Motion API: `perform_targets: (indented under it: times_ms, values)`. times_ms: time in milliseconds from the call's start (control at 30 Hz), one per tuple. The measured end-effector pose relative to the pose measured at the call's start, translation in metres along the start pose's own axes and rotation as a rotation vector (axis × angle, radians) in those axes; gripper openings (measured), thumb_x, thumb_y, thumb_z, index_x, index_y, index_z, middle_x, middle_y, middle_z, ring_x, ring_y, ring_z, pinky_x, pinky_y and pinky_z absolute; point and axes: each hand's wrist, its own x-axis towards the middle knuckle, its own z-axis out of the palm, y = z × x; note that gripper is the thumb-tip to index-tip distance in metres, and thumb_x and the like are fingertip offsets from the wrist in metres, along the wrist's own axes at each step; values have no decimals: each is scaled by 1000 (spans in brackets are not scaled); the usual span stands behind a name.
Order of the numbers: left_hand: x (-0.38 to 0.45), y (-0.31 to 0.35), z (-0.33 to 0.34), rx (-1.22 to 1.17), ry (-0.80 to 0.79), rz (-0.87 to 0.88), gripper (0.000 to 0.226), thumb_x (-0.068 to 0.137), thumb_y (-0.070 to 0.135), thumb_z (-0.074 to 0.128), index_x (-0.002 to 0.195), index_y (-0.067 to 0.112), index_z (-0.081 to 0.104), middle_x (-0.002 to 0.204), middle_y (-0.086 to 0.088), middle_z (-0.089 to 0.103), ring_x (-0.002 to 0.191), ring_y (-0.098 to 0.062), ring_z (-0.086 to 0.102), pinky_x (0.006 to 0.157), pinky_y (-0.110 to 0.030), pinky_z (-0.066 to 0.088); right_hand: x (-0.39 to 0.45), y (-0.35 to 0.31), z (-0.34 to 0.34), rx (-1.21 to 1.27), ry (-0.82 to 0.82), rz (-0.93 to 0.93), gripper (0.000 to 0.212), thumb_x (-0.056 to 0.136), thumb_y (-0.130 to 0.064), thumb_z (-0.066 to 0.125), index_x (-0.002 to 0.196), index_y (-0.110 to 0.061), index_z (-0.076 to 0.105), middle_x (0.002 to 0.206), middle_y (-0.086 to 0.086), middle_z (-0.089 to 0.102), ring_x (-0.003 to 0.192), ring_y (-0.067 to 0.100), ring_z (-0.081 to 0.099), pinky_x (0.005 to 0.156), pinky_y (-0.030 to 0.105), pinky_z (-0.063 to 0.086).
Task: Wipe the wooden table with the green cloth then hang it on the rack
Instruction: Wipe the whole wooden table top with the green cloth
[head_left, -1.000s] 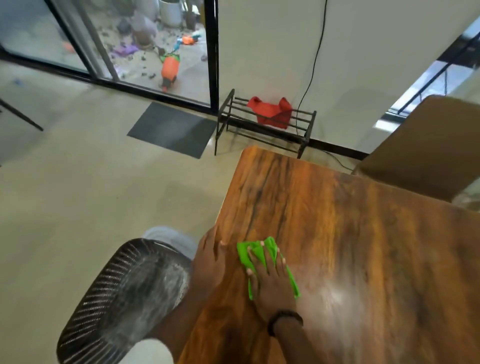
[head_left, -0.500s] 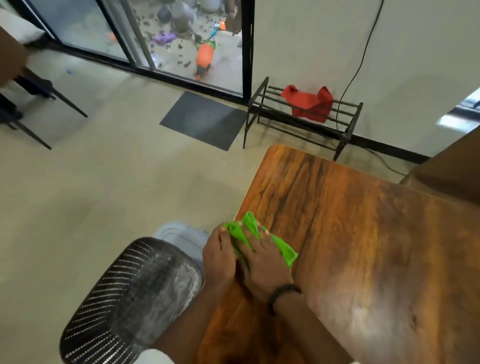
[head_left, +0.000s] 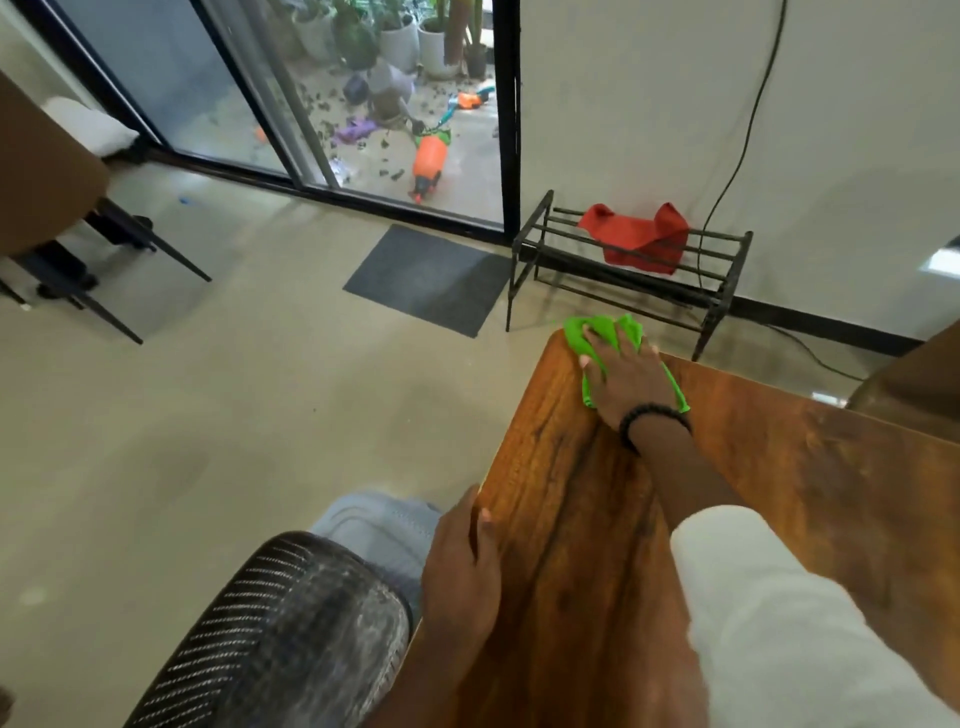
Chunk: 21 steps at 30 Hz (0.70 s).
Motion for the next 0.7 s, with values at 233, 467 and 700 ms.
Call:
perform_targets:
  times_ms: [233,467,700]
  values:
    - [31,20,15,74,-126,78,61,99,51,34,152,26,17,150,-2,38,133,-23,42,110,-41,36,-62,60,-11,81,121,309,52,103,-45,25,153,-34,22,164,4,10,148,36,7,121,50,8]
    - [48,27,24,140,-107,72,62,98,45,38,153,23,18,152,-9,36,135,-29,39,110,-44,34,-133,-31,28,1,-10,-133,53,101,-46,18,153,-35,23,163,2,13,150,28,4,122,46,4]
    - [61,35,25,138,-235,96,65,99,49,35,153,23,9,154,-9,30,135,-30,38,110,-46,34,-109,86,-12,-17,98,104,49,102,-40,30,151,-35,27,161,4,21,149,31,11,118,54,17]
